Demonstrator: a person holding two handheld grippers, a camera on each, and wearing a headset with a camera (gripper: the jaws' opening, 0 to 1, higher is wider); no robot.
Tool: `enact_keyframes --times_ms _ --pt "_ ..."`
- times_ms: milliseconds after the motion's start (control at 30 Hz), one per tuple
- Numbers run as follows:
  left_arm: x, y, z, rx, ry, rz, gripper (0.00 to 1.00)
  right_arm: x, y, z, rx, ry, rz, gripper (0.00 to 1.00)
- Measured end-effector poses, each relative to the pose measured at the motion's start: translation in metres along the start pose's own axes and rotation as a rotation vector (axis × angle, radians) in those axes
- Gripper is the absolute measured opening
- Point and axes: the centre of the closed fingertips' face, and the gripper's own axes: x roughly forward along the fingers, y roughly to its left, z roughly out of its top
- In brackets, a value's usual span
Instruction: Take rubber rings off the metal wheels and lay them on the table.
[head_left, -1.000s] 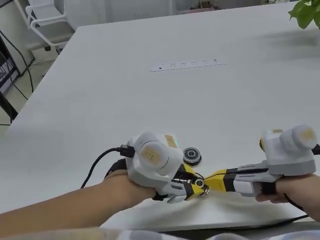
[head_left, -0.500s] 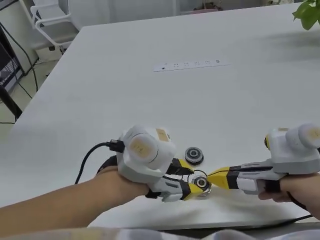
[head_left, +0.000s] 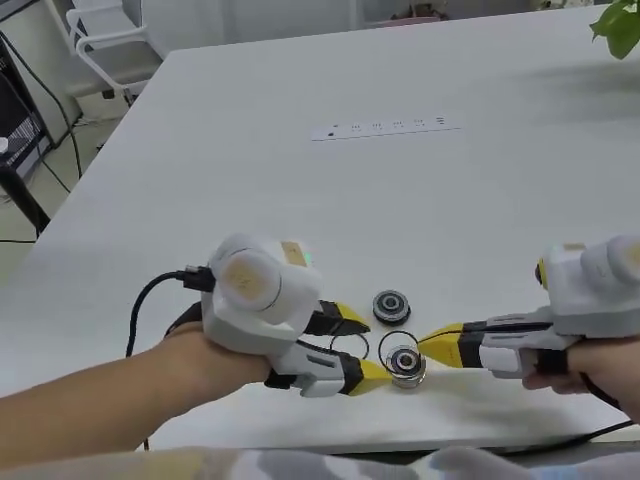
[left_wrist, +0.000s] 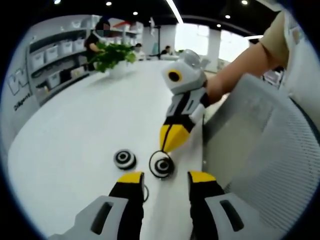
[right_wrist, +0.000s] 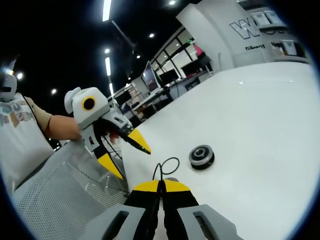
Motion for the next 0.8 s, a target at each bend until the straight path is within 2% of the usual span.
enact_keyframes --times_ms 400,800 --pt "-0.025 0.003 0.001 -0.015 -0.027 0.031 0.43 0.005 0.005 0.016 -0.029 0.001 0.019 0.0" --pt "-0.051 0.016 -0.005 -0.054 -0.05 0.092 0.46 0.022 0.008 0.024 -0.059 0.037 0.044 0.0"
